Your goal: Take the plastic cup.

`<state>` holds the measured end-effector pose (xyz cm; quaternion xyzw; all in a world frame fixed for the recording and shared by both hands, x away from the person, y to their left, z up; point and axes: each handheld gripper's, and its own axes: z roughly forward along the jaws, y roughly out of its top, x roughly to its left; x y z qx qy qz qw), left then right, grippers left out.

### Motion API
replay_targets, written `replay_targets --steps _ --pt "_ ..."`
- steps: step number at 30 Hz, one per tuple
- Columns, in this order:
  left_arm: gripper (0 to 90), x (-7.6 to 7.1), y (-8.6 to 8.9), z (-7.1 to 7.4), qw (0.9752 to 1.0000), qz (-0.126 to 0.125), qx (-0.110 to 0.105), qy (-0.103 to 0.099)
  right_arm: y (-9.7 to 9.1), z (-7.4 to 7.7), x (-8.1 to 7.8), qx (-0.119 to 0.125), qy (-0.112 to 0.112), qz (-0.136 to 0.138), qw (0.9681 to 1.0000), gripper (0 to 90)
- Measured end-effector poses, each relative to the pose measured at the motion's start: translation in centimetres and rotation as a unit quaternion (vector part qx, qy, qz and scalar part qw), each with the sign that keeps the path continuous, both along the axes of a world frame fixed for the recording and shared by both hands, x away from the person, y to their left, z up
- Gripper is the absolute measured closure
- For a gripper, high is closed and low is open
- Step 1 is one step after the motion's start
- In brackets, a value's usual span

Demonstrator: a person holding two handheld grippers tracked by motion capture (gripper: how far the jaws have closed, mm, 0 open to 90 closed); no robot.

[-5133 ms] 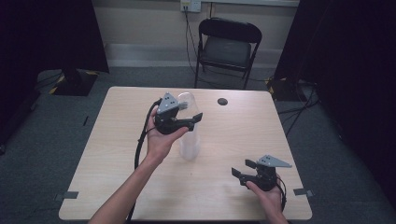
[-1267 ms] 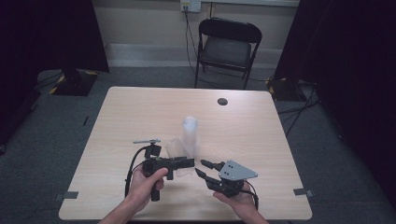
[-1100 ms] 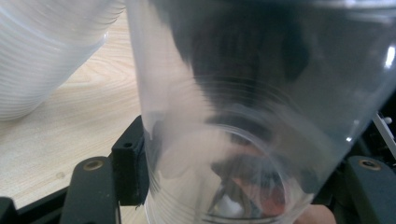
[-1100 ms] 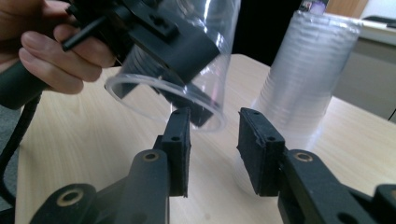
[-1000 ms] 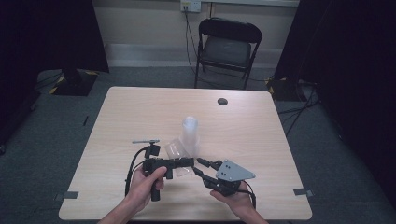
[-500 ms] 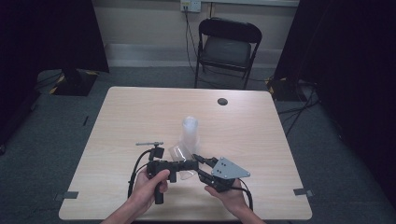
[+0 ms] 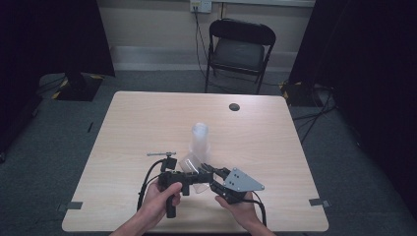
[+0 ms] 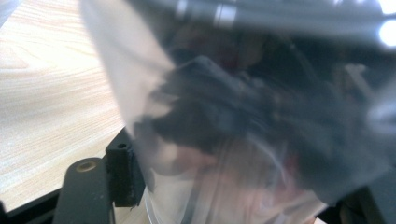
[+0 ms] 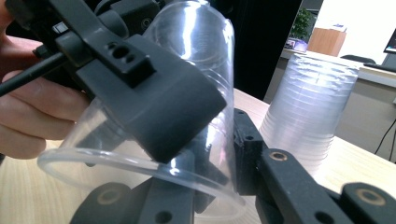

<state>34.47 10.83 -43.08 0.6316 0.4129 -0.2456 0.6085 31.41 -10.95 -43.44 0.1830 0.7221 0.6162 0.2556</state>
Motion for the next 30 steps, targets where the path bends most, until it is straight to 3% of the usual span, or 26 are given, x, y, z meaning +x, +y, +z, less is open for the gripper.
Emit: replay_targets --steps 3,11,21,25,30 --pt "26.0 0.0 0.1 0.1 0.9998 0.007 0.013 -0.015 -0.1 0.0 0.1 -0.007 -0.001 -0.001 1.0 84.2" --pt "19.4 0.2 0.2 0.3 0.9992 0.015 0.012 -0.035 -0.6 0.1 0.1 -0.002 0.003 -0.008 1.0 88.5" --pt "17.3 0.3 0.8 0.7 0.9981 0.026 0.011 -0.056 -0.8 0.3 0.0 -0.003 0.007 0.002 1.0 89.6" --pt "16.8 0.3 1.0 0.8 0.9963 0.037 0.02 -0.075 -0.9 0.3 -0.1 -0.005 0.012 0.003 0.9999 89.4" --pt "16.6 0.3 1.3 0.9 0.9952 0.044 0.022 -0.084 -1.2 0.2 -0.3 -0.005 0.019 0.01 0.9997 89.4"
